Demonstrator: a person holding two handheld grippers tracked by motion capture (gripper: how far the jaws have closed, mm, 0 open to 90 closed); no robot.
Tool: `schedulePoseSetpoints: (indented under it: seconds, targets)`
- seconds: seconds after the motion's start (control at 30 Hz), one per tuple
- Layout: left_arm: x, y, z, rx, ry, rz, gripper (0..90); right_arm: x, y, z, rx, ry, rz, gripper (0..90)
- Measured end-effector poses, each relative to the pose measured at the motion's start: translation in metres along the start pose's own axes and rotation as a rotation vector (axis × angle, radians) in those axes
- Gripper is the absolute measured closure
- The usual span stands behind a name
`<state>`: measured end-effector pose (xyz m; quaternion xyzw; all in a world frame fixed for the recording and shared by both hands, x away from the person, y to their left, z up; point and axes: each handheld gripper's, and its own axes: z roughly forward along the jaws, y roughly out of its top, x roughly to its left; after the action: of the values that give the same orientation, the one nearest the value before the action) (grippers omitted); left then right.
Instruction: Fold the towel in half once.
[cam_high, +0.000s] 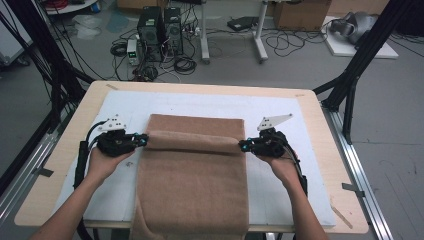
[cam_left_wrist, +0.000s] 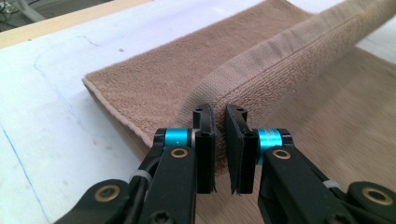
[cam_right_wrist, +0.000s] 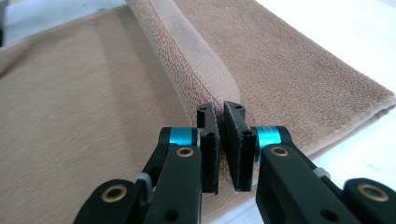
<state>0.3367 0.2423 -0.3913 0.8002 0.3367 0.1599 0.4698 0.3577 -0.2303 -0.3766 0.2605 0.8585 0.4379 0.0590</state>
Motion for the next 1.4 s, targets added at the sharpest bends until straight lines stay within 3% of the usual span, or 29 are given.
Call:
schedulePoseSetpoints:
  seconds: [0.2,0.23,0.3,0.33,0.37,0.4,0.47,0.6,0.73,0.83,1.0,1.03,1.1,1.13,1.2,1.3,1.4]
  targets:
    - [-0.032,-0.028,-0.027,0.006,-0.035,0.060,82.3,0.031,-0.017,-0.015,-0.012,0.053,-0.048,84.6]
    - [-0.037,-0.033,-0.032,0.007,-0.052,0.055,82.2,0.036,-0.021,-0.017,-0.014,0.066,-0.054,84.6]
    - [-0.047,-0.042,-0.044,-0.002,-0.072,0.067,82.1,0.047,-0.029,-0.023,-0.029,0.113,-0.052,83.2]
    - [-0.051,-0.046,-0.049,-0.002,-0.080,0.071,81.2,0.052,-0.032,-0.024,-0.030,0.139,-0.055,78.4]
    - [-0.052,-0.048,-0.053,0.003,-0.096,0.073,77.5,0.056,-0.035,-0.026,-0.020,0.156,-0.052,67.4]
    - [-0.054,-0.049,-0.056,0.008,-0.113,0.071,70.6,0.059,-0.037,-0.026,-0.025,0.157,-0.050,60.6]
    - [-0.056,-0.045,-0.060,0.007,-0.119,0.077,60.4,0.059,-0.038,-0.028,-0.031,0.168,-0.058,56.2]
    - [-0.051,-0.028,-0.056,-0.010,-0.103,0.097,52.9,0.043,-0.030,-0.026,-0.056,0.126,-0.039,49.6]
    - [-0.037,-0.021,-0.039,-0.009,-0.039,0.064,51.4,0.024,-0.023,-0.015,-0.032,0.039,-0.020,48.0]
    - [-0.024,-0.022,-0.020,0.011,0.015,0.019,50.3,0.009,-0.021,-0.005,-0.032,-0.015,0.014,47.6]
    - [-0.005,-0.026,0.011,0.094,0.095,0.000,47.7,-0.011,-0.025,0.016,0.031,-0.096,0.059,45.6]
    - [-0.001,-0.028,0.017,0.104,0.095,-0.025,47.2,-0.014,-0.026,0.020,0.050,-0.112,0.059,45.3]
    - [0.004,-0.031,0.024,0.137,0.112,-0.034,46.6,-0.019,-0.029,0.027,0.060,-0.140,0.078,44.5]
    - [0.008,-0.034,0.029,0.143,0.111,-0.066,46.0,-0.021,-0.029,0.029,0.067,-0.152,0.080,44.4]
    - [0.012,-0.038,0.035,0.172,0.117,-0.079,45.5,-0.026,-0.033,0.036,0.072,-0.172,0.102,43.6]
    - [0.014,-0.040,0.038,0.170,0.105,-0.092,44.4,-0.030,-0.035,0.040,0.063,-0.179,0.128,43.5]
    - [0.014,-0.041,0.038,0.165,0.100,-0.104,45.8,-0.032,-0.039,0.046,0.089,-0.176,0.134,43.7]
